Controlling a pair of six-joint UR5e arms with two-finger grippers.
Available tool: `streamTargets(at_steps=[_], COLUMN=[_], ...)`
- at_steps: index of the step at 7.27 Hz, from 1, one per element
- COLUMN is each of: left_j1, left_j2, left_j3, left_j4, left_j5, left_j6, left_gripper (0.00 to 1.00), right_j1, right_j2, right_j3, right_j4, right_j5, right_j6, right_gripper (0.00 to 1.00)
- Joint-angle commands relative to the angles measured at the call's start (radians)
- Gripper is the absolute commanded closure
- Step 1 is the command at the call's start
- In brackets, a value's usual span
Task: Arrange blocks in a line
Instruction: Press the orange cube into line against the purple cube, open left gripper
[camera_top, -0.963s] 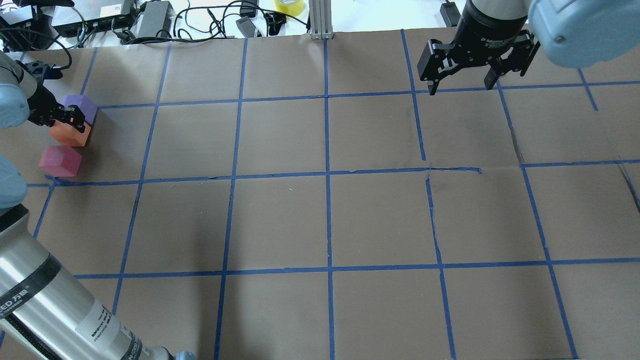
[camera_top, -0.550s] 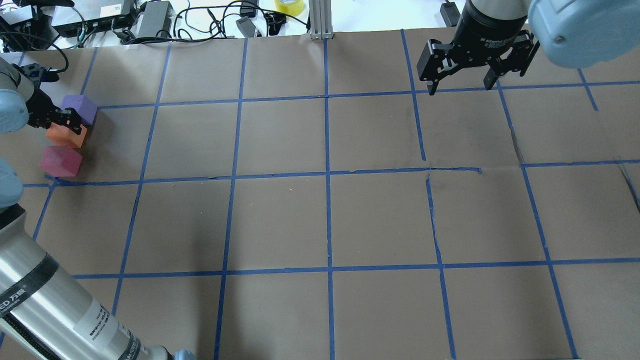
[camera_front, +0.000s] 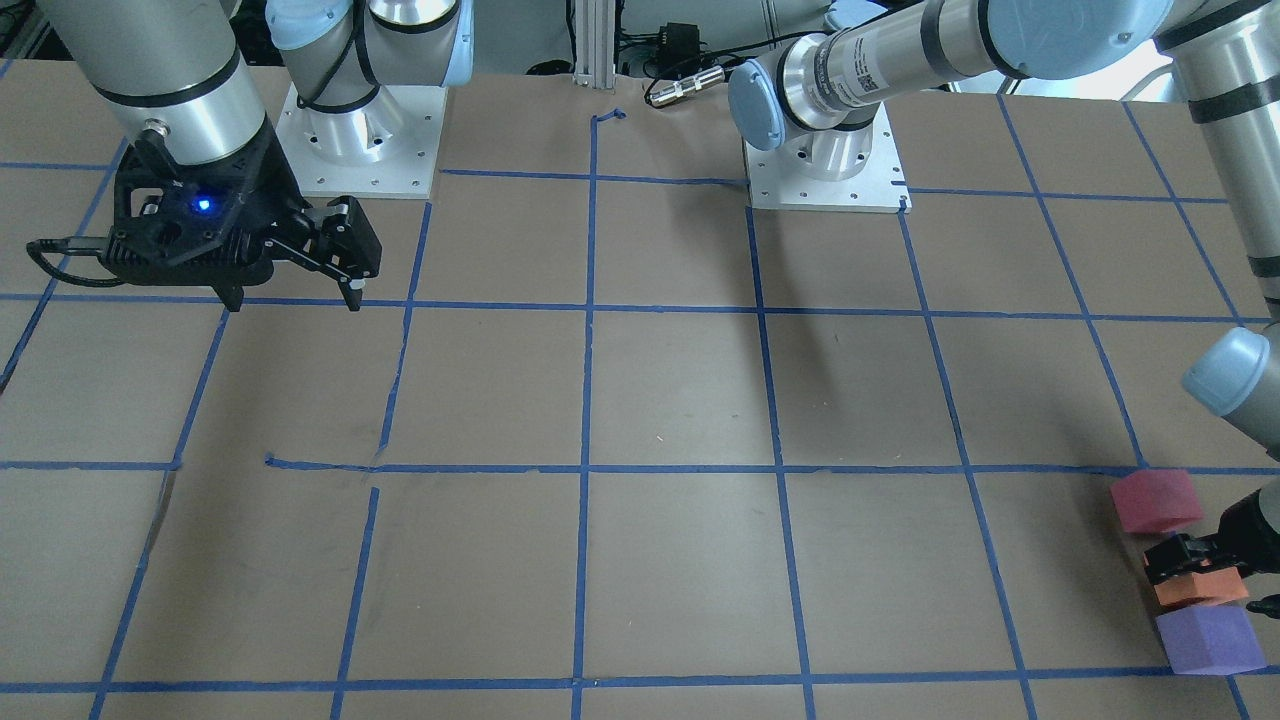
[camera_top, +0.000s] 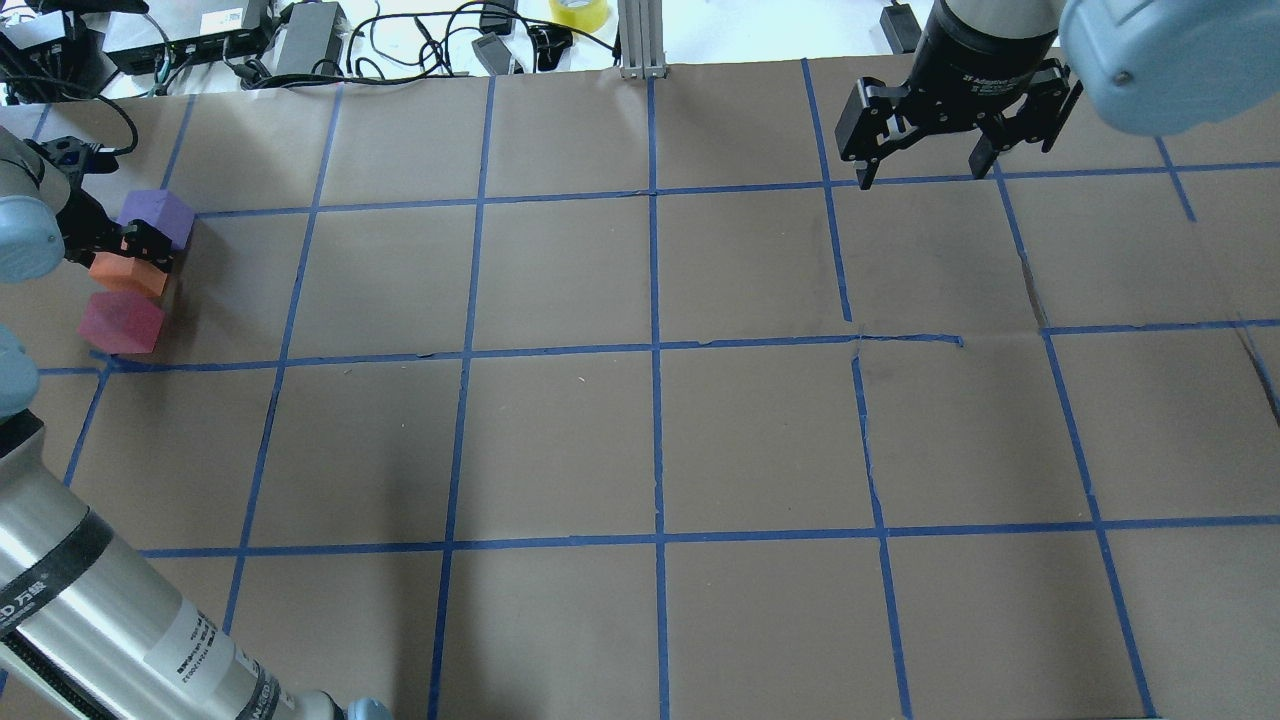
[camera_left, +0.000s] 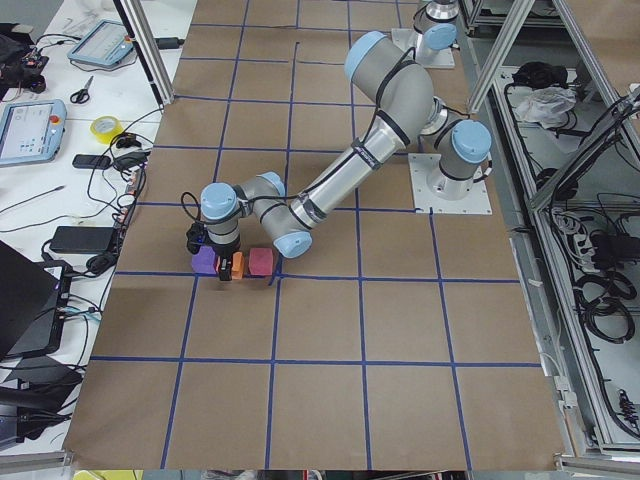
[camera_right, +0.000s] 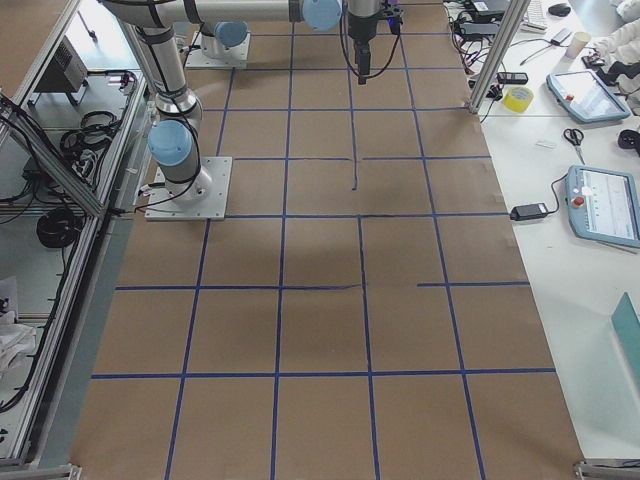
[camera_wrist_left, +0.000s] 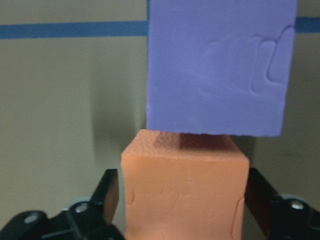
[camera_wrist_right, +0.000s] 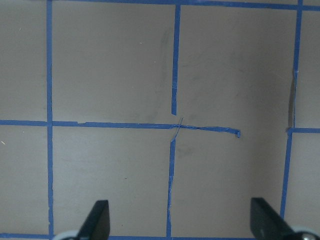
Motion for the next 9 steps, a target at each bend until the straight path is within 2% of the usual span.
streamTargets(at_steps=[1,3,5,9], left_j1=[-0.003,-0.004,-0.01,-0.017], left_j2=[0.004,0.002,0.016,0.153], left_j3=[-0.002,-0.006,-0.005,-0.011], left_j4=[-0.016,-0.036,-0.054,-0.169], left_j5=[-0.001,-0.062,-0.061,-0.049], left_j6=[0.002,0.003,0.006,0.014], left_gripper=[0.0,0.0,0.0,0.0], right_j1=[0.001,0.001,0.001,-0.001], right_j2=[0.0,0.0,0.0,0.0], right_j3=[0.002,0.001,0.001,0.001], right_j4=[0.001,-0.002,-0.005,-0.005], right_j5=[-0.003,0.0,-0.003,-0.003], right_j6=[0.001,-0.002,-0.004,-0.004], right_gripper=[0.0,0.0,0.0,0.0])
